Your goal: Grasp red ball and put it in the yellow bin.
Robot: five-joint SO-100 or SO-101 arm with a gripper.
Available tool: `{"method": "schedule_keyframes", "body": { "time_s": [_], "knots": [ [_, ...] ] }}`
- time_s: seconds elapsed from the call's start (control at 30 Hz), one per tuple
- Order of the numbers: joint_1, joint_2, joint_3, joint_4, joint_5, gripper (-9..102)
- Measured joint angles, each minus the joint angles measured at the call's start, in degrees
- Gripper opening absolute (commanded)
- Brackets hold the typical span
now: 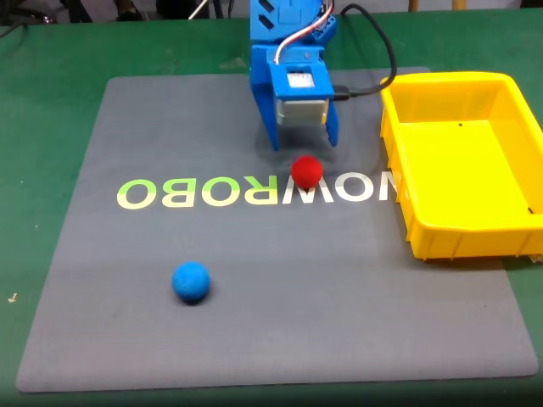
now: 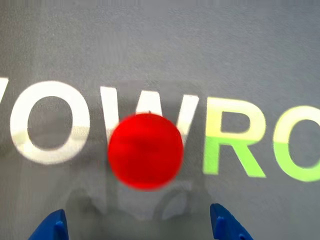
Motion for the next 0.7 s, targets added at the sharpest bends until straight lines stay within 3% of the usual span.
{"method": "schedule_keyframes", "body": {
  "time_s": [0.7],
  "knots": [
    [-0.8,-17.1,-14.4,-0.1,1.0,32]
  ]
}}
